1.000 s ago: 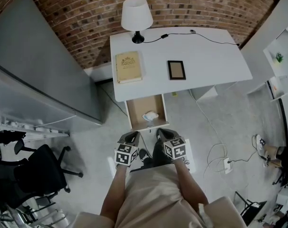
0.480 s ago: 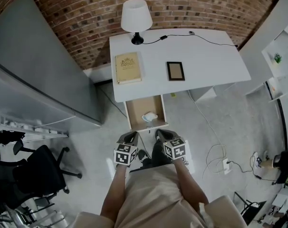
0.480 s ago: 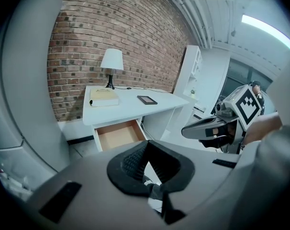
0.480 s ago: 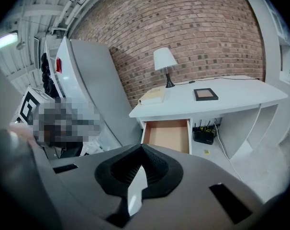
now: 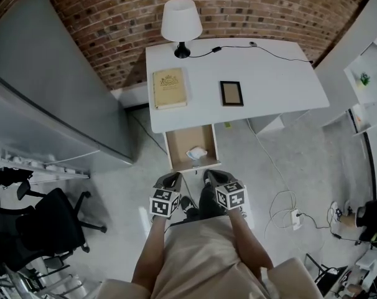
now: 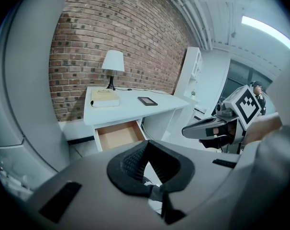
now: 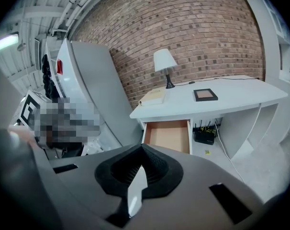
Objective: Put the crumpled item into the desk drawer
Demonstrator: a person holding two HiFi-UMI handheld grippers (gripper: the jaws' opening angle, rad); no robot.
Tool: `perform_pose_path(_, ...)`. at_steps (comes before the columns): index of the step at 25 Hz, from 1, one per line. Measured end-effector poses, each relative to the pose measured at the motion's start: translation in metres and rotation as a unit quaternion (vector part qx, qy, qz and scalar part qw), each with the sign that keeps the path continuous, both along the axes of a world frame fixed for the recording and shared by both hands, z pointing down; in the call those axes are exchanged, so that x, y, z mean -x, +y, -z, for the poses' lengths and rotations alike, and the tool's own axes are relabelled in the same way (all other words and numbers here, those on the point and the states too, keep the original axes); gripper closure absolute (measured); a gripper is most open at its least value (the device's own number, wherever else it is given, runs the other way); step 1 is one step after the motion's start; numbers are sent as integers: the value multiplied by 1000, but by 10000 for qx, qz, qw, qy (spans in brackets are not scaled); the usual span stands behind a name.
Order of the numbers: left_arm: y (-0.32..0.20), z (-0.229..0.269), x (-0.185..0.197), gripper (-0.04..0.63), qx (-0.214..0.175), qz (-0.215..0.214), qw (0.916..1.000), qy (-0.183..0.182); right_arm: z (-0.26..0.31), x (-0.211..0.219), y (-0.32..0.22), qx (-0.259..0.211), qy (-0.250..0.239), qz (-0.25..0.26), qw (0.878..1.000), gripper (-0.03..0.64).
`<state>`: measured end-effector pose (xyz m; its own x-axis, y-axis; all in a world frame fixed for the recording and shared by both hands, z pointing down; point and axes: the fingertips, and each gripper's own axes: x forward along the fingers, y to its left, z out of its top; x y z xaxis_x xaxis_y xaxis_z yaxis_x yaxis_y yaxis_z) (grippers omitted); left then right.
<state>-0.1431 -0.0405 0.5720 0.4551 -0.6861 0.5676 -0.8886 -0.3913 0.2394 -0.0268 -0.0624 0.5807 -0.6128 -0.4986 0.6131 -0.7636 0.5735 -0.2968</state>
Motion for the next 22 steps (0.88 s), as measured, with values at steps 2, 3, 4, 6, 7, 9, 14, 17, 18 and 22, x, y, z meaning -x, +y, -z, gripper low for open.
perform_pose_path(2,0,1,-1,578,-18,-14,10000,16,1,-1,0,-5,-12,1,10000,592)
perform_pose_path(3,0,2,-2,578,-27,-19,10000,17,2,-1,0,-11,-21,1,10000,592)
perform_pose_path(4,0,3,-2,578,-33,-24,10000,16,3,-1,-1,-15,-34,-1,10000,592)
perform_pose_path(6,0,3,-4,578,-40,-37,10000,13,4,-3,-1,-16,-49,-10,10000,592)
perform_pose_path(7,0,3,-5,578,-43,-43,10000,12,3,-4,-1,-19,-36,-14,10000,592)
perform_pose_path(9,0,3,-6,578,-45,-46,10000,9,3,-6,-1,-26,-8,-25,10000,592)
perform_pose_path(14,0,3,-7,578,-42,-39,10000,11,2,-9,-1,-12,-37,-48,10000,592)
perform_pose_path(17,0,3,-8,578,-13,-11,10000,-2,3,-9,-1,-6,-43,-30,10000,592)
perform_pose_path(18,0,3,-7,578,-18,10,10000,-10,3,-9,-1,-6,-40,-28,10000,592)
perform_pose_path(22,-1,4,-7,578,-70,83,9999,-23,1,-13,0,10,-27,-41,10000,592)
